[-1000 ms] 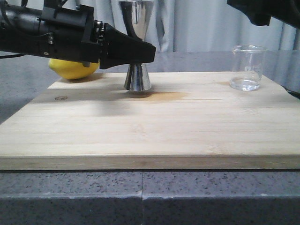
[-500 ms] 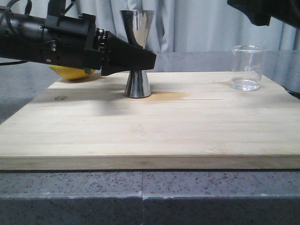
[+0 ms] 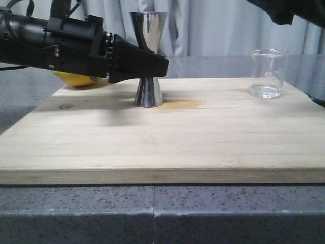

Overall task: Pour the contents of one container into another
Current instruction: 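Lower the filled jigger onto the board with the left gripper, then open the left gripper and withdraw it from the jigger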

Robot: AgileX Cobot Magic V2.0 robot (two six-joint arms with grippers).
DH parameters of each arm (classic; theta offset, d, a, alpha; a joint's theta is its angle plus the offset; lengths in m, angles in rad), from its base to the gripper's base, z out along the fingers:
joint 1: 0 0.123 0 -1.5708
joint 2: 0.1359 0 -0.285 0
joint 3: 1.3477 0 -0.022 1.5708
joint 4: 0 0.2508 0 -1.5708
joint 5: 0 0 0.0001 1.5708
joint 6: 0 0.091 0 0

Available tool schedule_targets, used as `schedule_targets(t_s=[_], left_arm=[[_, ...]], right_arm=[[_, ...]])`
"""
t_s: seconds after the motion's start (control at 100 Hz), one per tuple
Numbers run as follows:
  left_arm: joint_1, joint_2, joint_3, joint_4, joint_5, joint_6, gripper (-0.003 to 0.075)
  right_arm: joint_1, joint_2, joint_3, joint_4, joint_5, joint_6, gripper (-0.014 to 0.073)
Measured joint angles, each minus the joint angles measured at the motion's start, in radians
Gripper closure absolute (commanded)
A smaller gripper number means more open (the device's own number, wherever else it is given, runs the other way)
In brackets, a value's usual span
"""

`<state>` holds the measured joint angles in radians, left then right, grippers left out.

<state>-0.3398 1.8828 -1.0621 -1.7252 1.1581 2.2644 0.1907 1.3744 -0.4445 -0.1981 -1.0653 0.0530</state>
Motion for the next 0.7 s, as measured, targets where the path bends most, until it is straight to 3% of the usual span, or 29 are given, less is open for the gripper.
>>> schedule_targets(t_s=[0.33, 0.7], left_arm=[[0.000, 0.000, 0.000, 0.022, 0.000, 0.000, 0.0240], [0.000, -0.019, -0.020, 0.112, 0.000, -0.112, 0.0213]], right_arm=[[0.000, 0.000, 0.000, 0.000, 0.000, 0.007, 0.0071], [0.000, -0.079, -0.007, 0.000, 0.134, 0.044, 0.0071]])
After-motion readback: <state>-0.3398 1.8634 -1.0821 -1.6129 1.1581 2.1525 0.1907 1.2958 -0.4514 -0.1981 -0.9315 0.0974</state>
